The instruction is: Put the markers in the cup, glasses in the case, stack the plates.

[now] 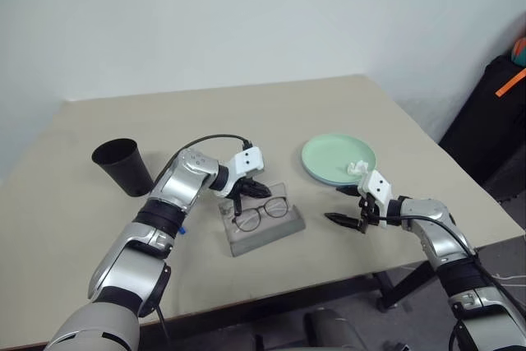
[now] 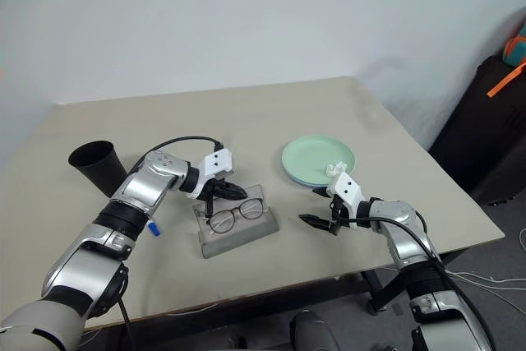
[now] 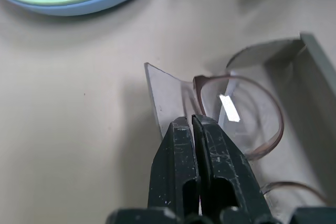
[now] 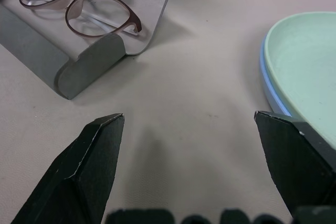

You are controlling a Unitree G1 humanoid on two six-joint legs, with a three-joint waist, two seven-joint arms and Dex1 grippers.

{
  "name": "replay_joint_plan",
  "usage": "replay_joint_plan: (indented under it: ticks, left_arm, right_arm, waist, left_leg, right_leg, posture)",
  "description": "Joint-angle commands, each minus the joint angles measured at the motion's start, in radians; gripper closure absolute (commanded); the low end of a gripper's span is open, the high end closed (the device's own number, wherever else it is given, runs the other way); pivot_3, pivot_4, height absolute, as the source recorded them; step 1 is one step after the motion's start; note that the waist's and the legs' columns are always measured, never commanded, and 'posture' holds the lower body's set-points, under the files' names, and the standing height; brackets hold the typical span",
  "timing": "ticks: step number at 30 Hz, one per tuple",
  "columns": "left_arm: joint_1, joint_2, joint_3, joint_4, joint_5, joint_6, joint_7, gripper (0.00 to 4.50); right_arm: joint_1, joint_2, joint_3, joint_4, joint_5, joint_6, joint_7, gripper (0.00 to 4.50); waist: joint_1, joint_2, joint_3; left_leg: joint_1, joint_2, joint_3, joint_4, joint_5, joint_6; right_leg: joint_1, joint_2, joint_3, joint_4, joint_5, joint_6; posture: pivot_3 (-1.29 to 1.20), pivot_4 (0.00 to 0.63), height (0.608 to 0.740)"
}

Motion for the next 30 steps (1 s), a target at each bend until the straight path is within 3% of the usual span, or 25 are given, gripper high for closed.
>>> replay_joint_plan:
  ticks: [1,8,18,24,30]
  left_arm:
    - [-0.013,0.026,-0.017,-0.028,0.021,-0.043,-0.046,4.47]
    - [0.046,0.085,-0.043,-0.167,-0.025,0.02,-0.215,4.47]
    - [0.088,0.107,-0.04,-0.288,-0.073,0.114,-0.275,4.47]
    - [0.063,0.065,-0.005,-0.255,-0.076,0.133,-0.201,4.47]
    - [-0.061,-0.046,0.164,-0.134,-0.181,0.194,-0.043,4.47]
  right_arm:
    - [-0.022,-0.003,-0.014,-0.023,0.003,-0.013,-0.005,0.19]
    - [-0.026,-0.001,-0.015,-0.017,0.002,-0.017,-0.008,0.19]
    - [-0.026,0.0,-0.013,-0.017,0.002,-0.017,-0.007,0.19]
    - [-0.028,-0.001,-0.013,-0.018,0.002,-0.015,-0.007,0.19]
    - [-0.027,-0.002,-0.014,-0.018,0.002,-0.015,-0.007,0.19]
  waist:
    - [0.0,0.0,0.0]
    - [0.0,0.0,0.0]
    - [-0.002,0.0,0.0]
    - [0.0,0.0,0.0]
    - [0.0,0.0,0.0]
  left_leg:
    - [0.0,0.0,0.0,0.0,0.0,0.0]
    - [0.0,0.0,0.0,0.0,0.0,0.0]
    - [0.0,0.0,0.001,0.0,0.0,0.0]
    - [0.001,0.0,0.0,0.0,0.0,0.0]
    - [0.0,-0.001,0.0,0.001,0.0,0.0]
  right_leg:
    - [0.0,0.0,0.0,0.0,0.0,0.0]
    - [0.0,0.0,0.001,0.0,0.0,0.0]
    - [0.0,0.0,0.002,0.0,-0.001,0.0]
    - [0.0,0.0,0.002,0.0,-0.001,-0.001]
    - [0.0,0.0,0.002,0.0,0.0,0.002]
  posture:
    - [0.0,0.0,0.74]
    - [0.0,0.0,0.74]
    - [0.0,0.0,0.74]
    - [0.0,0.0,0.74]
    - [0.0,0.0,0.74]
